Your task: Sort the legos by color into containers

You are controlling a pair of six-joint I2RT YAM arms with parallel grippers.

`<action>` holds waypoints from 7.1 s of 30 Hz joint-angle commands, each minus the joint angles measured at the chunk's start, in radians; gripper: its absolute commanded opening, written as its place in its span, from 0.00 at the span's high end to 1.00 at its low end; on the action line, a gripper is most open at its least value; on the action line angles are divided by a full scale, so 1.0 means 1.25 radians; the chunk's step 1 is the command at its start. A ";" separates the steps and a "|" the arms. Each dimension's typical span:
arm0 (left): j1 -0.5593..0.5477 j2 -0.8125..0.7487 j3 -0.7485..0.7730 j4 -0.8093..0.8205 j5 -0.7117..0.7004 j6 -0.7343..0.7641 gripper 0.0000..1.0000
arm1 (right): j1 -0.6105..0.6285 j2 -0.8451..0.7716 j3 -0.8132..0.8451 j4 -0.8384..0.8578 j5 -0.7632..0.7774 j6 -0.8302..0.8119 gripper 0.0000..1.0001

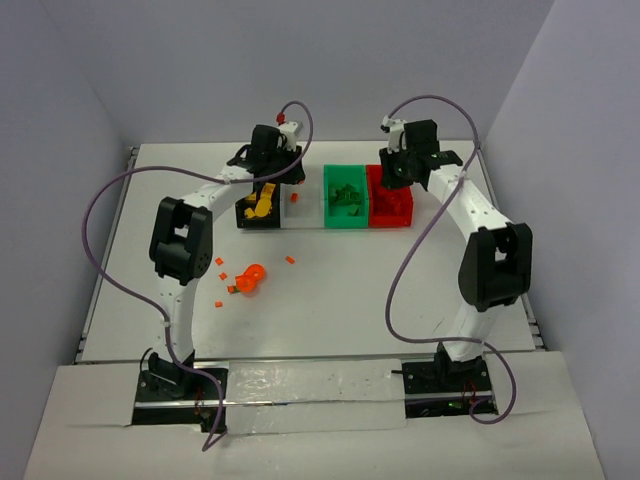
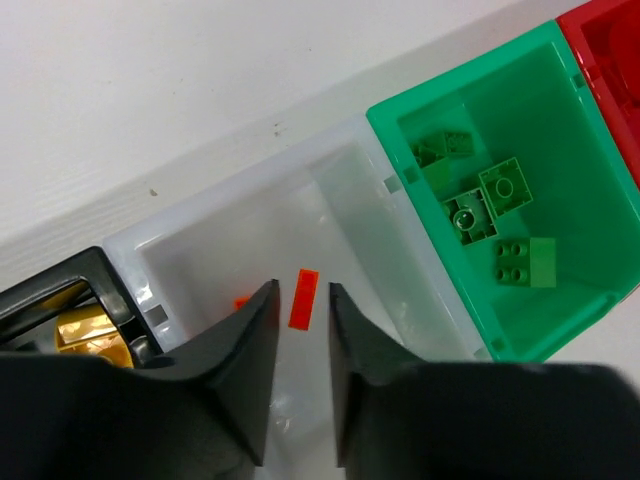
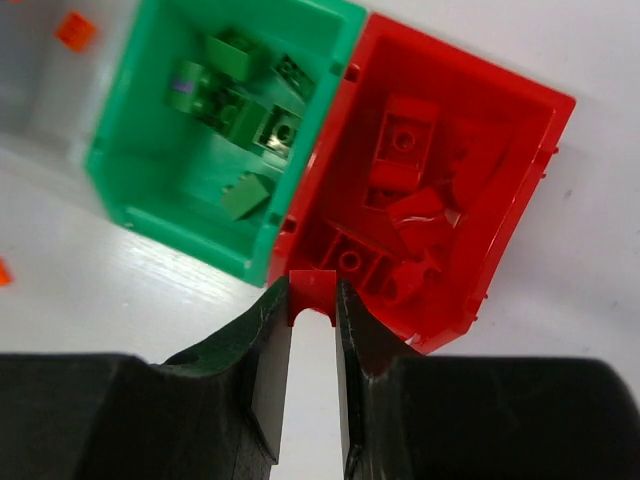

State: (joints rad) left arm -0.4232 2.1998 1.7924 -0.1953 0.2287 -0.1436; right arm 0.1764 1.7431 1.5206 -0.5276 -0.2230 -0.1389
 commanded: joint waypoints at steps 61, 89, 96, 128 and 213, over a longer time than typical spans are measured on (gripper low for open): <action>0.175 -0.764 -0.761 -0.459 0.174 0.607 0.53 | 0.031 -0.118 -0.052 0.016 -0.041 0.048 0.34; 0.177 -0.428 -0.548 -0.526 0.339 0.813 0.57 | 0.069 -0.145 -0.097 -0.018 -0.143 0.027 0.37; 0.178 -0.363 -0.528 -0.540 0.342 0.830 0.56 | 0.071 -0.140 -0.096 -0.022 -0.143 0.023 0.37; 0.209 -0.387 -0.422 -0.693 0.495 0.785 1.00 | 0.072 -0.157 -0.126 0.000 -0.225 0.043 0.39; 0.126 -0.722 -0.878 0.970 0.624 -1.004 1.00 | 0.318 -0.150 -0.431 1.232 -0.771 1.006 0.81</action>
State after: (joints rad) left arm -0.2668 1.2893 0.6945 0.9577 1.0224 -1.3854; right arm 0.5535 1.5620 0.9562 0.9341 -1.1641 1.1127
